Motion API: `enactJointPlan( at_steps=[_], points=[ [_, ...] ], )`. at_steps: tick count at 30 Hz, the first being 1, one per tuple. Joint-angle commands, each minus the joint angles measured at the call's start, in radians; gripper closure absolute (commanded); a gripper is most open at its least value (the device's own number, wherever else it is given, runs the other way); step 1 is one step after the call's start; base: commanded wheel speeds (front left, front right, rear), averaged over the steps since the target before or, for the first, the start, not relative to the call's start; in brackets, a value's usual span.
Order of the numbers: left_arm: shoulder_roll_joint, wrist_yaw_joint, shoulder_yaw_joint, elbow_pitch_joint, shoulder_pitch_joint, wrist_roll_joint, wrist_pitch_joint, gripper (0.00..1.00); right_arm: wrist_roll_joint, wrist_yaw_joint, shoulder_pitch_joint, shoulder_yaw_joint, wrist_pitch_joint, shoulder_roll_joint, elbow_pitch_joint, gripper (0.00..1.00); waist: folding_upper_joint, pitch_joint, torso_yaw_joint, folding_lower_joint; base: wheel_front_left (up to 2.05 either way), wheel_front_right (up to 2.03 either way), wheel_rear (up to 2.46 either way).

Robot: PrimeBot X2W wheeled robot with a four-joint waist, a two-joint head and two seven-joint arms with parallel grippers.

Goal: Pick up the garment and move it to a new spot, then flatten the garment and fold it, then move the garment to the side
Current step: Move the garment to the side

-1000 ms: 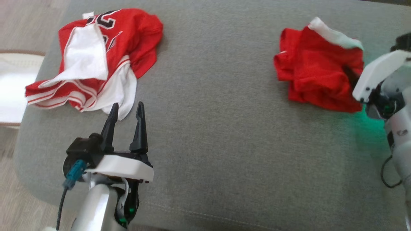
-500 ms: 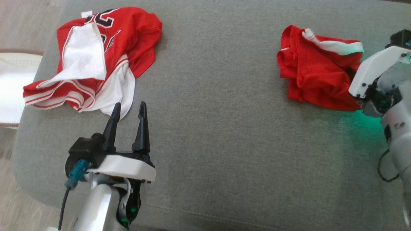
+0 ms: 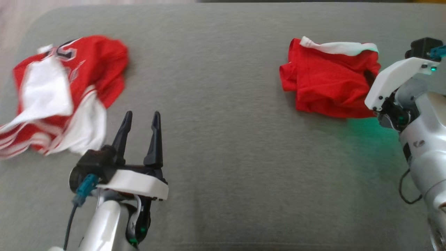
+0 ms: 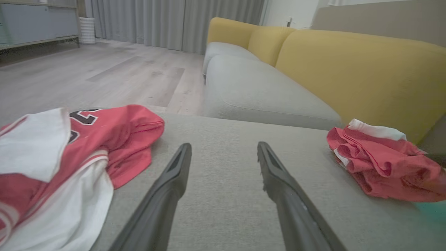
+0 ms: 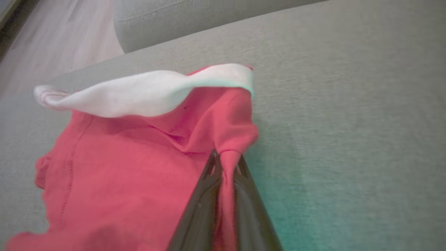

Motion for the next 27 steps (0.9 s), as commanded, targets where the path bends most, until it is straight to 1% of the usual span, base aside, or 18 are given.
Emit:
enactJointPlan(
  at_steps=[1,8,14,16,18,23,27],
  points=[
    [0.007,-0.004,0.026,-0.024,-0.036,0.009,-0.006,0.00,0.015,0.007,-0.002,0.019,-0.012,0.013,-0.038,1.00,0.0000,-0.018,-0.071,0.0000,0.00,0.00,0.00],
    [0.007,-0.028,0.007,0.003,-0.058,0.032,-0.006,0.00,0.076,0.007,0.003,0.064,-0.026,0.019,-0.075,1.00,0.0000,-0.010,-0.210,0.0000,0.00,0.00,0.00],
    [0.007,-0.053,-0.040,0.023,-0.082,0.040,-0.006,0.00,0.123,0.007,0.004,0.099,-0.047,0.005,-0.096,1.00,0.0000,0.016,-0.275,0.0000,0.00,0.00,0.00],
    [0.007,-0.069,-0.064,0.030,-0.091,0.045,-0.006,0.00,0.134,0.007,-0.004,0.113,-0.063,-0.009,-0.106,1.00,0.0000,0.030,-0.285,0.0000,0.00,0.00,0.00],
    [0.007,-0.075,-0.079,0.038,-0.102,0.050,-0.006,0.00,0.137,0.007,-0.016,0.130,-0.084,-0.035,-0.113,1.00,0.0000,0.049,-0.286,0.0000,0.00,0.00,0.00],
    [0.007,-0.085,-0.107,0.052,-0.134,0.064,-0.006,0.00,0.109,0.007,-0.065,0.188,-0.137,-0.126,-0.110,1.00,0.0000,0.108,-0.266,0.0000,0.00,0.00,0.00],
    [0.008,-0.087,-0.108,0.060,-0.157,0.075,-0.006,0.00,0.056,0.007,-0.115,0.243,-0.183,-0.193,-0.094,1.00,0.0000,0.159,-0.244,0.0000,0.00,0.00,0.00]
  ],
)
